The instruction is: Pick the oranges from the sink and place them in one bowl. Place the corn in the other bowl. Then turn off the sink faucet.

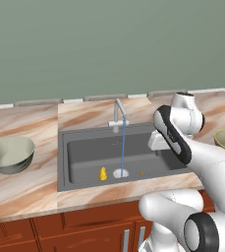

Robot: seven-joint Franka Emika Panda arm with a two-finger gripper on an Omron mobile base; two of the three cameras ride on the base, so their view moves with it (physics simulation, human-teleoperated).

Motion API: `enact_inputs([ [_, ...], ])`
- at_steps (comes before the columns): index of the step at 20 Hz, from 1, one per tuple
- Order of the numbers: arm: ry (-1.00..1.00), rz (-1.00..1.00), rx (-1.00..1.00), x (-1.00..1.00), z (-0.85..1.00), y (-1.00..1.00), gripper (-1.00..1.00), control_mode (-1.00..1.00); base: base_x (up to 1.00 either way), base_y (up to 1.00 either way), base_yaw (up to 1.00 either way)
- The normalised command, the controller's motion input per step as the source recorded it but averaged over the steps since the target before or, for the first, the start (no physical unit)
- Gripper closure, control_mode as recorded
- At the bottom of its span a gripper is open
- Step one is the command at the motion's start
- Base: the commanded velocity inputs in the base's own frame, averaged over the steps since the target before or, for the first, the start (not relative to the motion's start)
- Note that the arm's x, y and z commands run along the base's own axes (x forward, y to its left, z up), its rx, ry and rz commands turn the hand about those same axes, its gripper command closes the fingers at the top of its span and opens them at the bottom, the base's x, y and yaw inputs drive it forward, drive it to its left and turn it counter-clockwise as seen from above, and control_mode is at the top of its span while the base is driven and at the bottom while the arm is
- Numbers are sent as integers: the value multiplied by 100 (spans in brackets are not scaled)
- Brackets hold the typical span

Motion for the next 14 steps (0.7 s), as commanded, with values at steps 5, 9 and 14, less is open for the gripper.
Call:
enact_inputs([
  [5,6,-2,0,19,-11,0,-100,-100,0,0,0],
  [9,5,-1,0,14,-15,0,-100,-100,0,0,0],
  [14,2,0,0,6,-22,0,-100,-100,0,0,0],
])
